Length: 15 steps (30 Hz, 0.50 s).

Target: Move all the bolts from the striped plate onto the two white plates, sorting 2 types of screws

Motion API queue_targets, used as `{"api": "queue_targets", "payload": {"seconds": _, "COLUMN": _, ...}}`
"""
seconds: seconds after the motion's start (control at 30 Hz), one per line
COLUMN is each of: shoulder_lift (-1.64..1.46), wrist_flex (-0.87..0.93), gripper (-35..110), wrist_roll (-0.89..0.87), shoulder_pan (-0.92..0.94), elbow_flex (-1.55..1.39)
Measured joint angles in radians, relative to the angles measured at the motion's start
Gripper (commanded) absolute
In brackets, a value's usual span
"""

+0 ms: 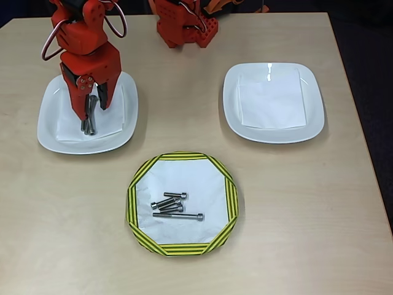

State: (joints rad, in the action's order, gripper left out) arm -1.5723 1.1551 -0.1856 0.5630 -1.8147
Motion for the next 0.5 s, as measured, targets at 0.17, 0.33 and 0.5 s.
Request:
{"api": "queue_targets", "payload": {"seconds": 0.17, "shoulder_lift": -0.008, "wrist_flex": 0.023, "gripper": 17, "wrist_roll": -0.084, "shoulder_pan": -0.107, "elbow_flex": 0.041}}
{"api": "queue_targets", "payload": {"seconds": 0.33, "shoulder_lift": 0.008, "wrist_flex": 0.021, "gripper": 17, "wrist_roll": -0.206, "shoulder_pan": -0.272, "elbow_flex": 0.138}}
{"api": "queue_targets", "payload": {"seconds": 0.5, "shoulder_lift": 0.089, "wrist_flex": -0.011, "gripper": 16, "wrist_roll": -0.322, "shoulder_pan": -0.433, "elbow_flex": 0.261}}
